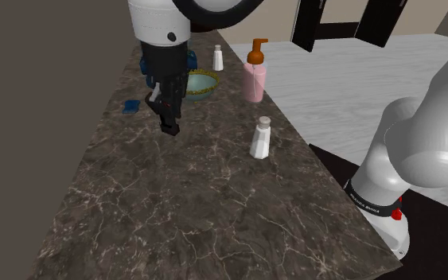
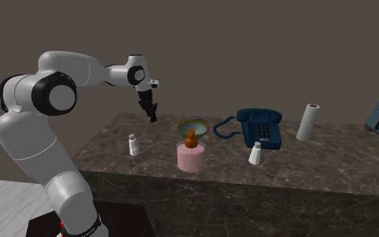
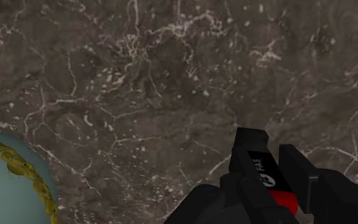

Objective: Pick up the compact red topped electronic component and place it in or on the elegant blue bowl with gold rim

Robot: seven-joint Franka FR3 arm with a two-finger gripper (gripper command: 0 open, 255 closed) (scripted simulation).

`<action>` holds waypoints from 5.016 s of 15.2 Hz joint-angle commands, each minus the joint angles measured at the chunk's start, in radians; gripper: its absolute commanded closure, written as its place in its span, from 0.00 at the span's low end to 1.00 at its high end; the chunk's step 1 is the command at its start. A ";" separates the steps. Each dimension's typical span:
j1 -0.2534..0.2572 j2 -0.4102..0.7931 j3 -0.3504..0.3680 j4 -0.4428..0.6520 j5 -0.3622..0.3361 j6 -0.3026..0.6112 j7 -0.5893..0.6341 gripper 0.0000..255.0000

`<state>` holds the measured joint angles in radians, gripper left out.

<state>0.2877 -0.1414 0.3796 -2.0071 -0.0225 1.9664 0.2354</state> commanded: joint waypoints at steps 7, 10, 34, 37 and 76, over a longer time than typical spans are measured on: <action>-0.001 -0.006 -0.002 0.101 0.003 -0.106 -0.006 1.00; -0.001 -0.004 -0.003 0.143 0.003 -0.147 -0.008 1.00; -0.165 0.103 -0.208 0.359 -0.006 -0.245 -0.376 1.00; -0.195 0.149 -0.240 0.415 -0.007 -0.254 -0.439 1.00; -0.204 0.132 -0.248 0.329 -0.003 -0.185 -0.454 0.00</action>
<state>0.0841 -0.0096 0.1316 -1.6785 -0.0257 1.7821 -0.2187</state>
